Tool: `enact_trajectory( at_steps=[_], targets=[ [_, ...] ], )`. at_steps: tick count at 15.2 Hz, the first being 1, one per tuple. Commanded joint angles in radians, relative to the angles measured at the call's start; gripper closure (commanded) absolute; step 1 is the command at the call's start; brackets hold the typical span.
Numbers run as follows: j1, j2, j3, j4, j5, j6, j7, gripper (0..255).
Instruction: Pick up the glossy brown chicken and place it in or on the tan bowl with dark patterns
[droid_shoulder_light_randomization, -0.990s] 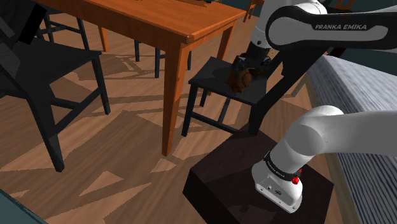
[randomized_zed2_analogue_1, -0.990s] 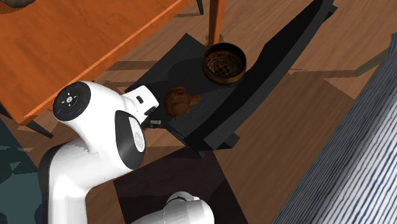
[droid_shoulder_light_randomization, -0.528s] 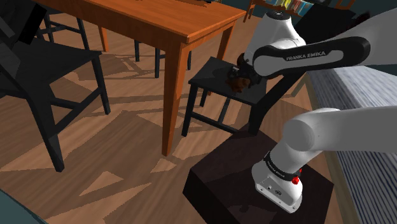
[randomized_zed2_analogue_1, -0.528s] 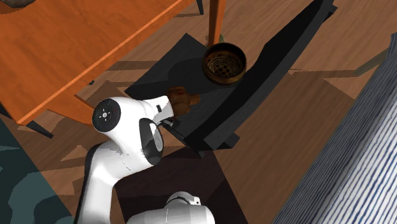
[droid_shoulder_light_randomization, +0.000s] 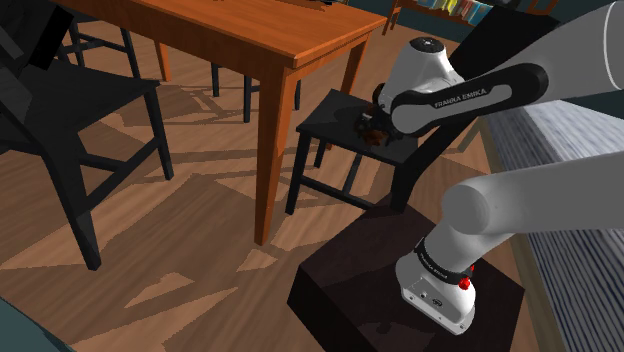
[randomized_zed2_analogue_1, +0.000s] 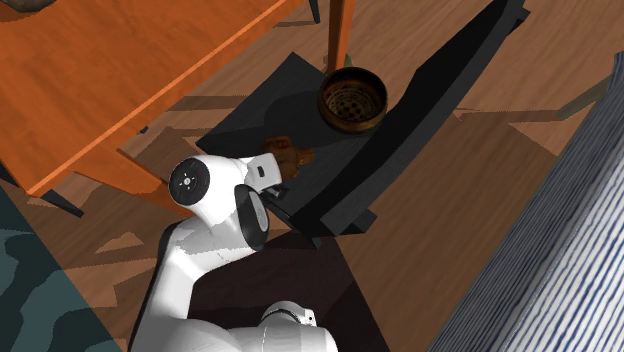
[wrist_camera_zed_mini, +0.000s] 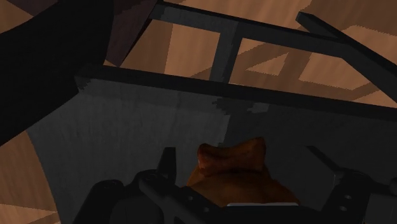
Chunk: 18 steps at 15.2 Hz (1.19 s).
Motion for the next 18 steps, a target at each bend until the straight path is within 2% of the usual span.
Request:
enact_trajectory(
  at_steps=[1,7,8,18],
  targets=[
    [-0.006,0.014,0.003,-0.001,-0.005,0.017,0.004,0],
    [-0.006,0.014,0.003,-0.001,-0.005,0.017,0.004,0],
    [-0.006,0.014,0.003,-0.001,-0.005,0.017,0.004,255],
    [-0.001,0.002,-0.002,0.006,0.0,-0.002,-0.002,255]
  ],
)
